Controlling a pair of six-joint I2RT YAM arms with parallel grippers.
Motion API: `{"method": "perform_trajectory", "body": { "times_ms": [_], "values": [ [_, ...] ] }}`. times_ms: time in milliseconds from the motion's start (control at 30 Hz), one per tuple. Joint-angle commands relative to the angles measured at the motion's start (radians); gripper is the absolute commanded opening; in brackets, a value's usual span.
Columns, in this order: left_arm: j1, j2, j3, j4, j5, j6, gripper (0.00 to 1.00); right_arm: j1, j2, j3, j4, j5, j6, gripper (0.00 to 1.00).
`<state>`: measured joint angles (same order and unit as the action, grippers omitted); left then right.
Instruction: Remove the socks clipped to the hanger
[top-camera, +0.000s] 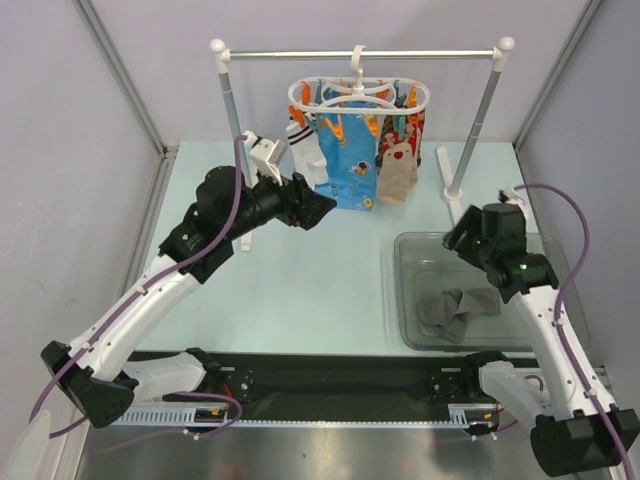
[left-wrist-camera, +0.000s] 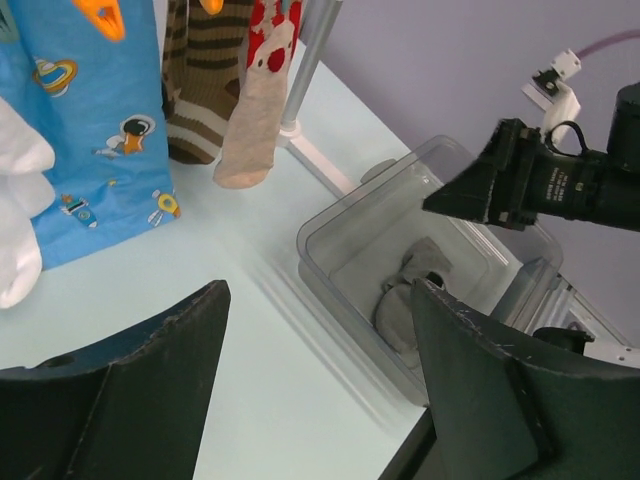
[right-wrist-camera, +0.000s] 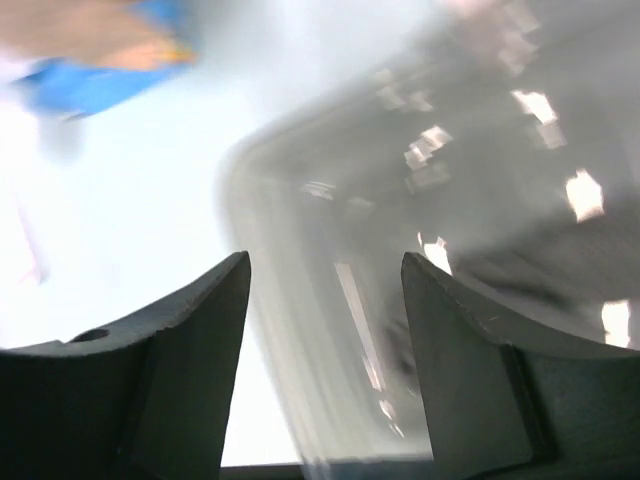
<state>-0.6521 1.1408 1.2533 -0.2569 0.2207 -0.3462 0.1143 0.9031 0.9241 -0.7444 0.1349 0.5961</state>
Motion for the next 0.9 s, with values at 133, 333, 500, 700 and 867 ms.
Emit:
{"method": "perform_trajectory", "body": {
  "times_ms": [133,333,500,700,867],
  "values": [
    [-0.003,-0.029,-0.109,0.171,0.033,-0.036,0.77,0.283,0.251,0.113,0.554,-0.007,-0.283,0.72],
    [-0.001,-0.052,-0.158,0.183,-0.046,-0.05,0.77,0.268,0.466,0.248,0.79,0.012,-0.318,0.8],
    [0.0,-0.038,-0.173,0.182,-0.075,-0.056,0.77,0.274,0.617,0.344,0.853,0.071,-0.309,0.85],
    [0.0,-0.003,-0.183,0.22,-0.066,-0.088,0.76,0.309,0.727,0.404,0.892,0.201,-0.311,0.85],
    [-0.001,0.03,-0.189,0.24,-0.05,-0.119,0.75,0.312,0.737,0.395,0.905,0.27,-0.294,0.61]
  ]
}}
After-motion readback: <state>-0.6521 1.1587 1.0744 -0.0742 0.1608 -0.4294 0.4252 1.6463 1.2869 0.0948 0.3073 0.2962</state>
